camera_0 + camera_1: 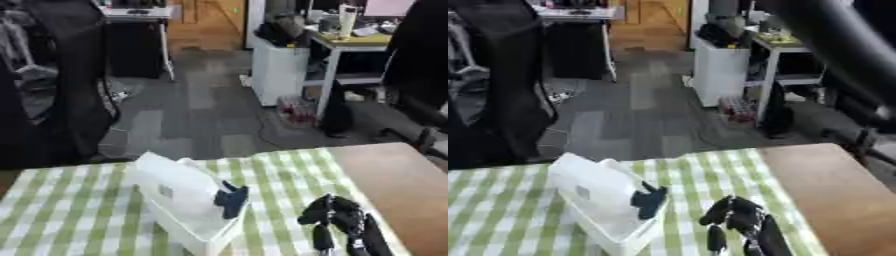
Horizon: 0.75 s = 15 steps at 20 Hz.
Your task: Pick up objects on the table and place them in the box.
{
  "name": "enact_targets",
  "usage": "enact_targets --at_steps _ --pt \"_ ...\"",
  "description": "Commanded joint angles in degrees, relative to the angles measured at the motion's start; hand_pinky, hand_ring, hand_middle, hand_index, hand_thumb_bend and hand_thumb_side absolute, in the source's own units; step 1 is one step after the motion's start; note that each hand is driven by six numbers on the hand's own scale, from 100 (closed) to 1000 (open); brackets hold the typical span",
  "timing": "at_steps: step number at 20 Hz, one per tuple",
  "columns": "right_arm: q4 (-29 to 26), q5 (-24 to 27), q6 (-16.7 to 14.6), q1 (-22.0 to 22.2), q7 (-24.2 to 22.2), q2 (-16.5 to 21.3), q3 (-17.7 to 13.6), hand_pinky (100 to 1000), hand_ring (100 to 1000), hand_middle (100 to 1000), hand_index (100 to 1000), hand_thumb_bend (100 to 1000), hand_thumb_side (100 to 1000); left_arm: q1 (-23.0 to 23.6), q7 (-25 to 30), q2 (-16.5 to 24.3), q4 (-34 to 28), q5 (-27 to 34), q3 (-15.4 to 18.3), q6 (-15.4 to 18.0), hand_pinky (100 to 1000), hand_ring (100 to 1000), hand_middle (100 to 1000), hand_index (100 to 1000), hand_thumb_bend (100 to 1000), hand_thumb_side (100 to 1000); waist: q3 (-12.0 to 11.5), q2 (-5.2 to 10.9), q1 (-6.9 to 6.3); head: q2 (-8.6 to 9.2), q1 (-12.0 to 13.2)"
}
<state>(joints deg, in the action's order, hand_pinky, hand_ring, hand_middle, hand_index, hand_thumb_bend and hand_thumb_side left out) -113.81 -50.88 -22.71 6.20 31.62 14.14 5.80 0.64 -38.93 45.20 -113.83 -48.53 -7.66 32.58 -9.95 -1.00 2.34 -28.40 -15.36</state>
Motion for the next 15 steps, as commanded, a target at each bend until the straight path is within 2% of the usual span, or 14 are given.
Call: enact_targets --at_steps 1,2,3,5,6,8,9,10,11,13,14,15 --pt "-0.78 -2.43 -1.19 1.18 8.46 -0.9 0.72 334 454 517 608 100 1000 1.21 -7.33 -6.63 -0.76 5.39 0.51 13.83 407 490 653 731 150 1000 -0.39 0.94 0.06 -2.48 1.61" --pt "-0.78 -3.25 -1.62 1.71 11.57 -1.12 1.06 326 448 513 602 100 1000 1.28 -5.17 -8.34 -0.76 7.6 0.39 13.97 415 496 654 731 150 1000 -0.57 1.2 0.21 -3.2 1.85" --pt "-0.78 -4.12 -1.91 2.09 14.43 -1.32 1.36 359 471 535 633 100 1000 1.15 -3.24 -9.5 -0.76 9.87 0.39 14.09 393 477 642 722 149 1000 -0.72 1.46 0.37 -4.04 2.15" --pt "-0.78 -5.9 -2.7 2.59 18.86 -1.62 1.58 394 497 570 670 100 1000 0.5 0.12 -10.18 -0.76 13.67 0.42 14.99 388 474 639 716 148 1000 -0.81 1.96 0.46 -5.79 2.92" --pt "-0.78 -6.42 -3.09 2.64 19.62 -1.72 1.49 380 486 554 654 100 1000 0.25 1.54 -10.31 -0.76 15.27 0.55 15.34 390 475 640 718 149 1000 -0.78 2.15 0.44 -6.51 3.3" --pt "-0.78 -7.21 -3.61 2.52 20.17 -1.62 1.28 444 558 658 751 100 1000 0.22 4.08 -10.68 -0.76 17.88 0.86 15.7 376 465 635 709 147 1000 -0.67 2.34 0.35 -7.67 4.27" --pt "-0.78 -7.48 -3.7 2.5 20.26 -1.62 1.23 434 543 634 731 100 1000 0.18 5.16 -10.8 -0.76 18.93 1.03 15.84 379 467 636 710 147 1000 -0.64 2.39 0.32 -7.92 4.44" --pt "-0.78 -7.8 -3.93 2.22 20.3 -1.56 1.3 487 610 727 810 100 1000 0.33 6.23 -10.94 -0.76 19.68 1.07 16.01 369 461 634 706 145 1000 -0.59 2.3 0.33 -8.21 5.22" --pt "-0.78 -8.1 -4.24 1.96 20.32 -1.58 1.44 513 632 750 831 100 1000 0.49 7.24 -11.13 -0.76 20.19 1.07 16.23 367 459 635 705 144 1000 -0.55 2.2 0.33 -8.43 5.92" --pt "-0.78 -8.39 -5.36 1.25 20.34 -1.61 2.03 652 706 791 892 112 1000 0.83 8.92 -11.54 -0.76 20.78 1.11 16.52 364 457 634 704 143 1000 -0.48 1.95 0.3 -9.7 9.5" --pt "-0.78 -8.15 -6.42 0.64 20.34 -1.55 2.13 701 734 808 911 125 1000 1.09 9.51 -11.75 -0.76 20.93 1.27 16.55 363 456 634 704 143 1000 -0.34 1.85 0.23 -10.81 12.18" --pt "-0.78 -7.77 -7.46 0.27 20.34 -1.43 1.97 735 752 823 925 131 1000 1.28 9.91 -11.9 -0.76 21.01 1.4 16.57 361 455 634 704 142 1000 -0.21 1.79 0.19 -11.51 13.84"
